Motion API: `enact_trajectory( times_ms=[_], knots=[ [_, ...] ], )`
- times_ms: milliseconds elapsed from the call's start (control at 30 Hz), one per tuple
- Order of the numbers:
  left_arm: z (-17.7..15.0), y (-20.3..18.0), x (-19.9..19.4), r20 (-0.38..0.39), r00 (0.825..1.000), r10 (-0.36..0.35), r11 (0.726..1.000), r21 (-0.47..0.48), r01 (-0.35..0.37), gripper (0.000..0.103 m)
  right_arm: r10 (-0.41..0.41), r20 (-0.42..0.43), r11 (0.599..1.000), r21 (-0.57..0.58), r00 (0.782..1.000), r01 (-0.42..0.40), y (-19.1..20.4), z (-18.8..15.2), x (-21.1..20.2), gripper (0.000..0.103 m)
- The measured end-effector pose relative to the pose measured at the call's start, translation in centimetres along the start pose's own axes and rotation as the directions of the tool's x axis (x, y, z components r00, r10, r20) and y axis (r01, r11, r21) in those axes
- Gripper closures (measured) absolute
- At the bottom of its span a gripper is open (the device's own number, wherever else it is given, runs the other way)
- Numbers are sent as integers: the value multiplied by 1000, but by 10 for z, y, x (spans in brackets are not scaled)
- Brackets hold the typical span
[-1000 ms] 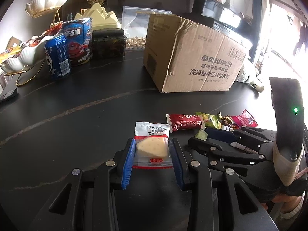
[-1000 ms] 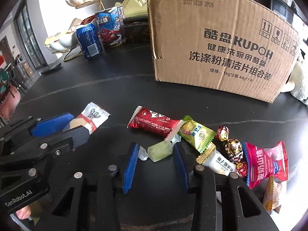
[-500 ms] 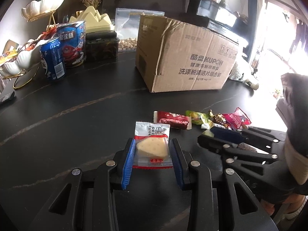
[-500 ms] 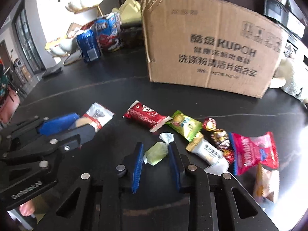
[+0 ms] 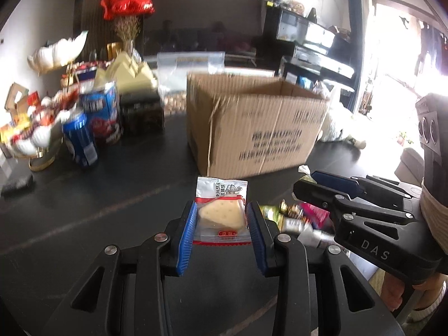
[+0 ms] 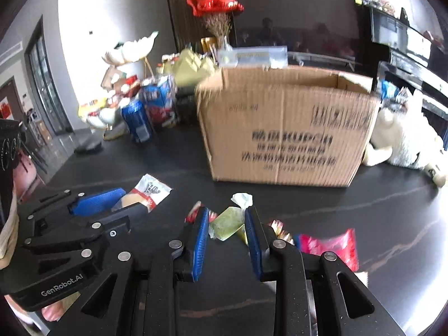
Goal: Organize snacks
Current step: 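Carry both items over the box and open both grippers to drop them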
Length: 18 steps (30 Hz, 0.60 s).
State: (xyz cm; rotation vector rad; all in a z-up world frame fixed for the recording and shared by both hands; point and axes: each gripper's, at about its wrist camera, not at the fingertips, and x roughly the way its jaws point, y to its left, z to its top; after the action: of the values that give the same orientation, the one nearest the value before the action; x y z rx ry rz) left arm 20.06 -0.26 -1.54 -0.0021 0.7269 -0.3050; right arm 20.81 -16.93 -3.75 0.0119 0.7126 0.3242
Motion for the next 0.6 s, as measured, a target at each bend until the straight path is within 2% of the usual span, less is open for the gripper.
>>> enact_trajectory(
  times_ms=[267,600],
  knots=[
    [56,-16,-19,92,996,10,998,53,-15,67,-21,122,1000,2,992,21,-15,49,-28,75],
    [113,-24,-7,106,994,-12,998,64,6,67,-44,181,999,7,982,43,-36,101,-31,75]
  ],
)
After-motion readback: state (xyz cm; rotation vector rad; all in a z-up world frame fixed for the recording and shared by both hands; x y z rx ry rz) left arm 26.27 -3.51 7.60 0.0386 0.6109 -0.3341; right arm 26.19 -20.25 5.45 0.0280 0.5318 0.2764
